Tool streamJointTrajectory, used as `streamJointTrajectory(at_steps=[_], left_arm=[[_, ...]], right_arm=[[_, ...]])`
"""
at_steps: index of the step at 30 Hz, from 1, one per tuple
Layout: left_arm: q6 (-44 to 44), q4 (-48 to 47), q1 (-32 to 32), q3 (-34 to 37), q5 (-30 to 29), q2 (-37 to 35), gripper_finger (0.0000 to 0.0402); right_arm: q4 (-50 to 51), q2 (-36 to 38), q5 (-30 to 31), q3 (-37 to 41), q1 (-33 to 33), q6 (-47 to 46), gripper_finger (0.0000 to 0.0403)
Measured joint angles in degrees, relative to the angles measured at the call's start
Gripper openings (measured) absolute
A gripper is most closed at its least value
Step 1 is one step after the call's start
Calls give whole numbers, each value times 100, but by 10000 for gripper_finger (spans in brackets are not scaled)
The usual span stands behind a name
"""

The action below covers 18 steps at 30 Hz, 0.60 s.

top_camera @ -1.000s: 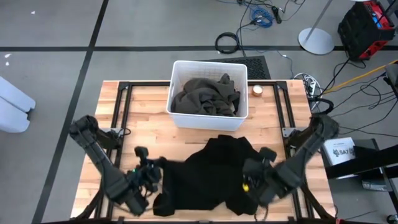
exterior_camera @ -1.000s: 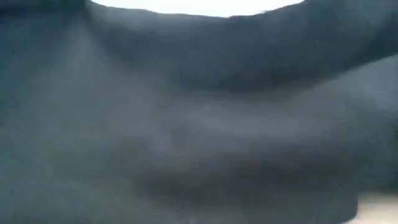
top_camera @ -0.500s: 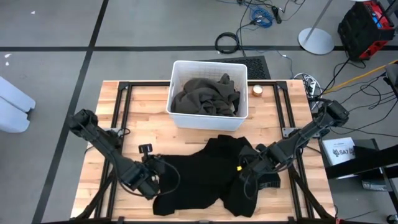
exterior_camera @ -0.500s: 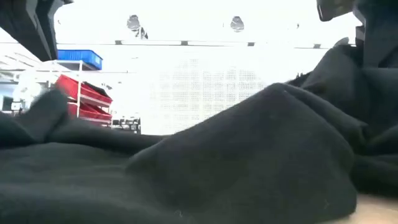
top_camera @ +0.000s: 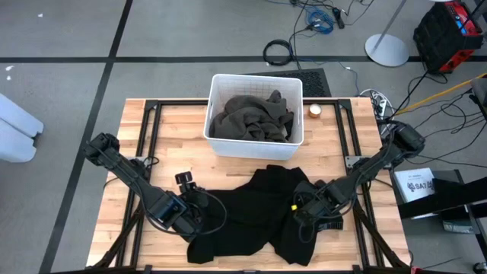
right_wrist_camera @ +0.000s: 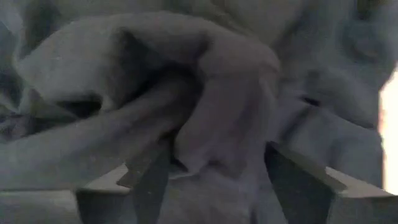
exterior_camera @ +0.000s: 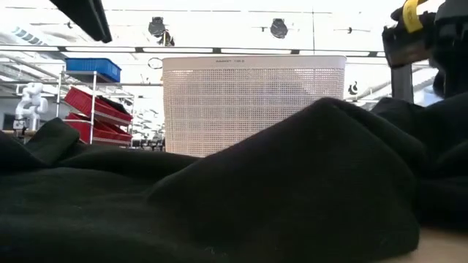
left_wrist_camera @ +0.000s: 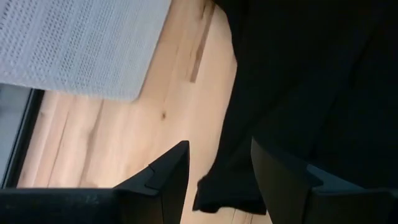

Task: Sort clothes
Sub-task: Put the black boxer into the white laundry bin

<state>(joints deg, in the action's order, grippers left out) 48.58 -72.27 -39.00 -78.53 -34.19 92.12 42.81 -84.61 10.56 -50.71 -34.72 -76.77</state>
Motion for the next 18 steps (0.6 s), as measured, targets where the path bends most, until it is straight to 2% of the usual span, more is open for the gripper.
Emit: streamJointTrajectory(at_steps=[4,7,10,14,15,18], left_arm=[[-3,3,4,-28,-64,-2,182],[15,3,4,-28,-85,-2,182],[17,11,4,-28,-107,-2,182],[17,102,4,-28,-206,-2,182],[15,138,4,-28,-225,-2,182],[13,151,4,-28,-247,-2,182]], right_arm=[[-631,-214,114,221,21,111,258],[-631,-392,141,268,28,83,231],[-660,-523,101,279,28,72,168],[-736,-543,-11,263,28,93,34],[-692,-535,-28,244,28,94,19],[-361,-470,-316,55,44,78,15]])
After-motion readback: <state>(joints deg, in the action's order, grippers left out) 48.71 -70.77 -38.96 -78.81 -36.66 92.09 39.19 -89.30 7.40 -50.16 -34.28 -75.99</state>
